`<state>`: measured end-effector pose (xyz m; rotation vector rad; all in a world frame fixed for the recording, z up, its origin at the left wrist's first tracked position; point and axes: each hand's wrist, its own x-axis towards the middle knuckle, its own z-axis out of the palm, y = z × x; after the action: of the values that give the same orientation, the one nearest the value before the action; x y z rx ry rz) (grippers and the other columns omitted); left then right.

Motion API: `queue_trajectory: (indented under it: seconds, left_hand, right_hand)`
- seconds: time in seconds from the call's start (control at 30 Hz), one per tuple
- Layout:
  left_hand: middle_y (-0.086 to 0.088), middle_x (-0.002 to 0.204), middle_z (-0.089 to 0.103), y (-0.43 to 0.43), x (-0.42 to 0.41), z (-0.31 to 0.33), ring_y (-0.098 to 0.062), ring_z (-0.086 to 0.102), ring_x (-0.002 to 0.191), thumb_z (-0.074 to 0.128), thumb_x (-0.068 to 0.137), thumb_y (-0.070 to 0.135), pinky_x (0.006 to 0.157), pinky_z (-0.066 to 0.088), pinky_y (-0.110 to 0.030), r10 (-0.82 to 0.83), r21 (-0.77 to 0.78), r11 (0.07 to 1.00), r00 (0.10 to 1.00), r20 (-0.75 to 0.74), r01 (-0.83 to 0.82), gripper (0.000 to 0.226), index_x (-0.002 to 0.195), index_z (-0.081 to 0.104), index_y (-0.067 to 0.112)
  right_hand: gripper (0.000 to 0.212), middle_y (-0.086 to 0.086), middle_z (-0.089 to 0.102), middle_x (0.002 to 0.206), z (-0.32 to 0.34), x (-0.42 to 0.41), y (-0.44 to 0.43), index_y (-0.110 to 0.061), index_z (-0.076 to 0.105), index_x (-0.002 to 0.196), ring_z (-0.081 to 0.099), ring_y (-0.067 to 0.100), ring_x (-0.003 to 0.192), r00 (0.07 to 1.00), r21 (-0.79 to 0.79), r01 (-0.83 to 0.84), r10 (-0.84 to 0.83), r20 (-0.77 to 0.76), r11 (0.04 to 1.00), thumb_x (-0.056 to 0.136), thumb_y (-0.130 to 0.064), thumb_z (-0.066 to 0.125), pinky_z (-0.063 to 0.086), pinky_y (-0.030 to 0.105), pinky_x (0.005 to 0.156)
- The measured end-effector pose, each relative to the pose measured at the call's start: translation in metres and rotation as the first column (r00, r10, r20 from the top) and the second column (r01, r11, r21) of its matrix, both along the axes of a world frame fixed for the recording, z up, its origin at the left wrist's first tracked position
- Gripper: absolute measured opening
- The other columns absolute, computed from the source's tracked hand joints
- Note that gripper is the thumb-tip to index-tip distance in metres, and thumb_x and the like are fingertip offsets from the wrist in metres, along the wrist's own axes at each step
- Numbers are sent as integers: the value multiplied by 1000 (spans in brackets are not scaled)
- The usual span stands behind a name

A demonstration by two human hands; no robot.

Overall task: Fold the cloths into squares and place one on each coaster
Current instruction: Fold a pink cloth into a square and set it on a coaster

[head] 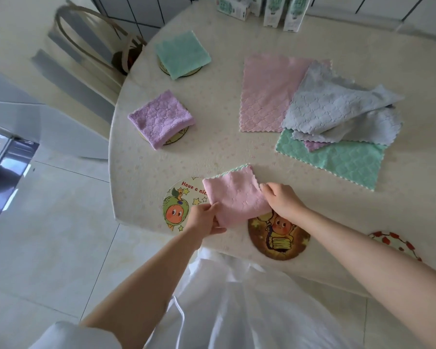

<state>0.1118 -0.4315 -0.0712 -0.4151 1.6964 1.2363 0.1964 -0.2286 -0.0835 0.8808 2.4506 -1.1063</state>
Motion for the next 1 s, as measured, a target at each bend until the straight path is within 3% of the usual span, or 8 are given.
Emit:
queue_trajectory:
  seconds: [0.13, 0.33, 0.43, 0.6, 0.7, 0.8, 0.87, 1.0]
  left_hand:
    - [-14, 85, 61, 4, -2, 0, -26, 64, 68, 56, 95, 26, 44, 54, -25, -27, -58, 998, 999, -31, 25, 22, 93, 67, 7]
    - [-21, 90, 66, 4, -1, 1, -26, 67, 68, 54, 95, 30, 52, 58, -31, -105, -94, 991, 987, -119, 94, 26, 99, 67, 9]
    - [-22, 94, 68, 6, -2, 0, -29, 70, 69, 54, 95, 30, 55, 60, -35, -117, -137, 985, 986, -118, 101, 24, 95, 68, 10]
    - [-14, 77, 69, 9, -6, 5, -24, 67, 54, 53, 93, 25, 37, 48, -22, -176, -237, 960, 978, -110, 146, 24, 89, 68, 8]
    - [-8, 67, 69, 9, -15, -1, -24, 68, 57, 58, 87, 19, 51, 58, -37, -418, -422, 862, 864, -280, 281, 15, 84, 63, 5]
    - [-1, 79, 60, 9, -23, 0, -21, 61, 69, 62, 83, 24, 52, 47, -32, -626, -595, 730, 678, -385, 336, 20, 94, 50, 13]
    - [-1, 80, 58, 13, -31, 3, -19, 58, 68, 61, 85, 29, 52, 47, -31, -587, -552, 767, 707, -395, 329, 22, 94, 47, 15]
    - [-6, 64, 57, 30, -49, -1, -19, 46, 50, 53, 90, 32, 48, 40, -25, -411, -480, 847, 854, -319, 229, 30, 71, 55, 9]
  right_hand:
    - [36, 1, 54, 58, -2, -2, -1, -14, 49, 77, 48, 17, 50, 996, 41, -83, 83, 15, 996, 93, -46, 44, 35, 30, 50]
    - [20, 4, 53, 57, -3, 7, 0, -22, 40, 82, 51, 21, 48, 991, 123, -96, 107, -84, 988, 97, -35, 42, 32, 31, 45]
    - [22, 2, 55, 61, -4, 4, -3, -17, 44, 85, 54, 22, 53, 998, 152, -68, 69, 1, 986, 97, -35, 41, 35, 30, 47]
    - [23, 2, 59, 74, -1, -11, -1, -14, 52, 87, 59, 22, 68, 978, 166, -90, 56, 200, 982, 95, -33, 41, 44, 32, 56]
    - [26, -1, 56, 72, 3, -14, -3, -15, 48, 85, 59, 22, 69, 971, 179, -113, 71, 227, 977, 94, -37, 40, 43, 29, 54]
    - [38, -4, 56, 75, 9, -14, -9, -19, 45, 92, 56, 16, 64, 969, 190, -122, 76, 234, 974, 89, -56, 44, 40, 27, 52]
    - [46, -2, 57, 76, 12, -12, -12, -17, 43, 92, 55, 16, 63, 966, 204, -144, 93, 241, 968, 84, -62, 47, 39, 28, 51]
    - [51, -2, 51, 74, 17, -7, -17, -15, 39, 92, 52, 20, 63, 960, 244, -156, 89, 265, 957, 80, -62, 54, 37, 29, 52]
